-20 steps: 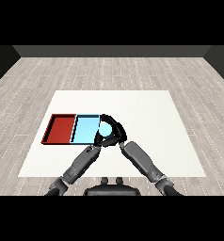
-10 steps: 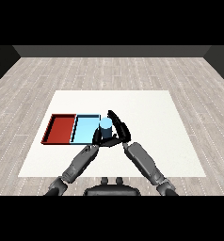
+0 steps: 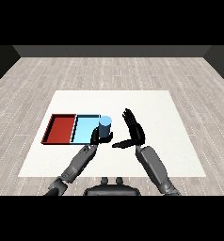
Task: Pick the blue can and put it in the blue box
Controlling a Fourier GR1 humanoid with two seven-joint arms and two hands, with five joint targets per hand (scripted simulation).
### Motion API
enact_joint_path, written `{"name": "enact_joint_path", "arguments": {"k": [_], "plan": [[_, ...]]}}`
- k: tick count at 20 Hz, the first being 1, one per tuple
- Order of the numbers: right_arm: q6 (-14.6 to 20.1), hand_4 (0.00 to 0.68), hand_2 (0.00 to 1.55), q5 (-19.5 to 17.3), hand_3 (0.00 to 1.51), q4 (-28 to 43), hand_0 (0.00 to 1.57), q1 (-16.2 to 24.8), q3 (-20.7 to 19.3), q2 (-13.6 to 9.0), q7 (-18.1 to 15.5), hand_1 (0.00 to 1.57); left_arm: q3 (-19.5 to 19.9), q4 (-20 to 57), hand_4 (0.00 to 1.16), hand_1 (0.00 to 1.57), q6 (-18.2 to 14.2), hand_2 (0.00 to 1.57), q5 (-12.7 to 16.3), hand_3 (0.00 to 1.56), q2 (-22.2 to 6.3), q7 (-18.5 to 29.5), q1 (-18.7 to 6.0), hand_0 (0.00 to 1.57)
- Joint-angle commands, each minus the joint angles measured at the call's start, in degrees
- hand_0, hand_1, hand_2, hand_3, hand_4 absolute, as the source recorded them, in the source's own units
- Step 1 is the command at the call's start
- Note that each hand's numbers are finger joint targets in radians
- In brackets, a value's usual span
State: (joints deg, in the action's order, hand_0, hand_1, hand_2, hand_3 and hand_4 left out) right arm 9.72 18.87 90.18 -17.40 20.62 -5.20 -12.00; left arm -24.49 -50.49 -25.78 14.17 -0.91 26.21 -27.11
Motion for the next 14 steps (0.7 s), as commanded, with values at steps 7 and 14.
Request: {"name": "enact_joint_path", "arguments": {"k": [7,14], "plan": [[-3.94,0.0,0.0,5.9,0.0,13.27,0.0,11.73,-11.73,-6.91,-1.02,0.0,5.38,-1.75,1.14,1.57,2.45,1.57,-1.58,1.49,-6.53,-5.72,-0.58,1.57],[-2.51,0.0,0.0,5.81,0.0,13.11,0.0,12.67,-14.64,-6.64,0.16,0.0,10.97,3.0,1.12,1.57,1.39,1.57,-1.92,1.5,-12.67,-11.79,-1.48,1.57]]}}
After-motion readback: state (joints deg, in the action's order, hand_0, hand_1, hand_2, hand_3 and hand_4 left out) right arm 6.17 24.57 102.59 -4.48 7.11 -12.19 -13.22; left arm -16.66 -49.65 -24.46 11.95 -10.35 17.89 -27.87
